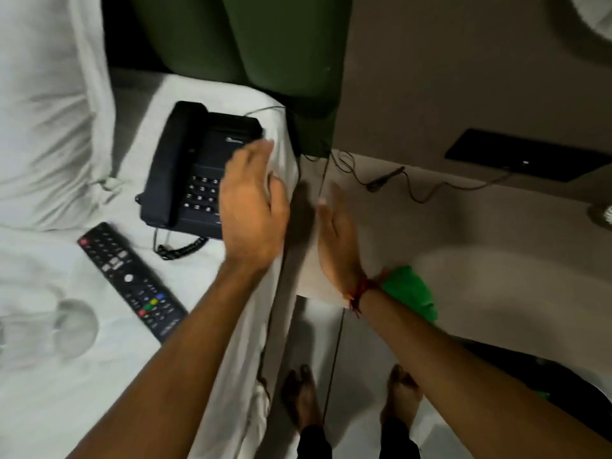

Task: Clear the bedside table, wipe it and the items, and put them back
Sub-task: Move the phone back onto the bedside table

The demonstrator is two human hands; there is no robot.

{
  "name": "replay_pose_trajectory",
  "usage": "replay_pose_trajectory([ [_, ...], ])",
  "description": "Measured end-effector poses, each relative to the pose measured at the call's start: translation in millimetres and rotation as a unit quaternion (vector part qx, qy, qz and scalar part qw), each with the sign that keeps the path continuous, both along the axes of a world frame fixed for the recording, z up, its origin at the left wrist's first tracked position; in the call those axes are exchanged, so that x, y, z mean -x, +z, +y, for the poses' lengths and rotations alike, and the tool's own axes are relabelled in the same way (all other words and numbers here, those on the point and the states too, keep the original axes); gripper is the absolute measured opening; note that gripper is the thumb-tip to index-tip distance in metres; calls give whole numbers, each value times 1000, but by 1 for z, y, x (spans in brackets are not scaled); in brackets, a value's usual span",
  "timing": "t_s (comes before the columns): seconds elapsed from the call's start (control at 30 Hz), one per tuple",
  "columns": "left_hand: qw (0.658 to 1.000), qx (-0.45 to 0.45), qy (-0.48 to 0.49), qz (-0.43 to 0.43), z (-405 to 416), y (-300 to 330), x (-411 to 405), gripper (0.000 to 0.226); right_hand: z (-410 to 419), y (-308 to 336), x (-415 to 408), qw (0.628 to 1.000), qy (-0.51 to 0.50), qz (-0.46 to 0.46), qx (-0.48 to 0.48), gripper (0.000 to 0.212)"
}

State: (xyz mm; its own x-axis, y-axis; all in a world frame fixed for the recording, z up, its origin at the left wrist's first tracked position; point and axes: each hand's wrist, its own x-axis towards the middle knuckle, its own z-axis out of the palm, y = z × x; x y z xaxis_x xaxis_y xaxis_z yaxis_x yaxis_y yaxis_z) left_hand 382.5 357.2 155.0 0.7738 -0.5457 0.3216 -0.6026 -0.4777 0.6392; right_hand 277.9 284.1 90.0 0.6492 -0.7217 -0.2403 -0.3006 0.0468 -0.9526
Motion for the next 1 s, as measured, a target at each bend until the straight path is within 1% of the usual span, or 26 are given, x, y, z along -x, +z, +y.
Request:
replay_pose_trajectory([
  [0.03,999,-1,39,-16,6,15,-20,45,5,16,-25,999,-5,-29,-13,58],
  [0.07,996,-20,77,-28,11,26,-38,46,10,28,-47,999,-12,-45,-24,57],
  [0.13,983,-106,150,-20,25,38,-74,51,21,48,-85,997,-29,-55,-34,56],
  [0.17,972,-153,178,8,32,38,-88,53,27,54,-98,997,-35,-56,-37,55],
  [0.23,951,-204,203,116,43,35,-109,60,40,58,-115,996,-29,-63,-50,54],
  [0.3,934,-208,189,220,52,30,-117,66,51,60,-122,997,-15,-49,-56,58],
  [0.37,935,-180,176,252,55,25,-114,65,54,57,-124,998,-11,-35,-54,63],
  [0.5,941,-135,173,258,46,24,-101,55,44,57,-122,994,-30,-53,-93,67],
  [0.6,951,-116,164,234,31,24,-87,48,23,54,-110,989,-56,-65,-121,65],
  [0.7,963,-95,136,211,2,24,-65,44,-7,51,-87,978,-91,-100,-159,65],
  [0.8,970,-83,100,205,-32,22,-39,41,-40,45,-58,973,-119,-115,-164,64],
  [0.9,968,-87,71,225,-55,9,-14,40,-62,37,-28,972,-139,-103,-159,61],
  [1.0,958,-132,54,249,-64,-12,12,41,-66,19,3,973,-160,-79,-150,56],
])
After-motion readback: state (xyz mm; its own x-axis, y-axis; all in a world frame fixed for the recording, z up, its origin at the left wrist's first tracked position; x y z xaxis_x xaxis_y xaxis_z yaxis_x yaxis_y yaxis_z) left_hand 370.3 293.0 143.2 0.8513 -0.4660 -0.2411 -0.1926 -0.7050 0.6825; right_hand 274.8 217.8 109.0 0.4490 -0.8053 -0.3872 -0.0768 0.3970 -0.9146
